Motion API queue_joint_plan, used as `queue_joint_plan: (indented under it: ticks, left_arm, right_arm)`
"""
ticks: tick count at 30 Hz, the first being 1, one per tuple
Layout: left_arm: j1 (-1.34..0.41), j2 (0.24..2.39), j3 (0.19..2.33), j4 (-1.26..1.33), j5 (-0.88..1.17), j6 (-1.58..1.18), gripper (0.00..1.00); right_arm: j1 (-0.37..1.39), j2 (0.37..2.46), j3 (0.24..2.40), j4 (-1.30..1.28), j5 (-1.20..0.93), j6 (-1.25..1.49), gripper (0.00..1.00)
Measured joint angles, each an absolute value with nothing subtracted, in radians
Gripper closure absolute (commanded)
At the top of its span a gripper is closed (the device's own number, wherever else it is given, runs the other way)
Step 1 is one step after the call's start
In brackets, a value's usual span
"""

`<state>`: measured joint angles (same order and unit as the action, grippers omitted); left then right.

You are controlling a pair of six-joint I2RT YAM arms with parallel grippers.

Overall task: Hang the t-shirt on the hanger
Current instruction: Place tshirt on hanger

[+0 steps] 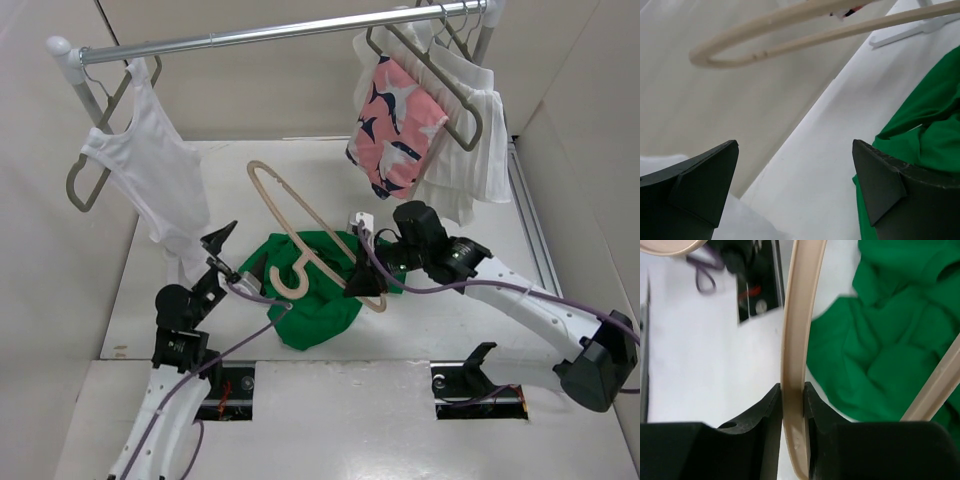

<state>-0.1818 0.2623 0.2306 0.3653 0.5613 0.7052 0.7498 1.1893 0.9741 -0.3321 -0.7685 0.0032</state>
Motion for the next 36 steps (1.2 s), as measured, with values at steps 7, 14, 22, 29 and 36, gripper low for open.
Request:
queue_joint_plan:
  ticks: [7,14,22,29,36]
  left_arm:
    - [-0.182,0.533,0.393,0.392,0.841,1.001,0.05]
    - [-0.184,0.729,0.624,0.014,1.070,1.555,0.08]
    - [-0.194,1.074,0.904,-0.546,1.010,1.903,0.32]
    - [-0.195,1.160,0.965,-0.715,0.944,1.969,0.88]
    - [-0.194,1.116,0.938,-0.659,0.941,2.000,1.00]
  right_arm:
    - [0.735,1.208,0.988,-0.604,-0.786,-0.247,1.00]
    - [0.723,1.324,1.091,-0.745,-0.759,-0.403,1.00]
    - [0.698,1.388,1.194,-0.817,-0.741,-0.506,1.00]
    - [0.682,1.438,1.237,-0.865,-0.744,-0.555,1.00]
    - [0.679,1.455,1.269,-0.884,-0.730,-0.582,0.67]
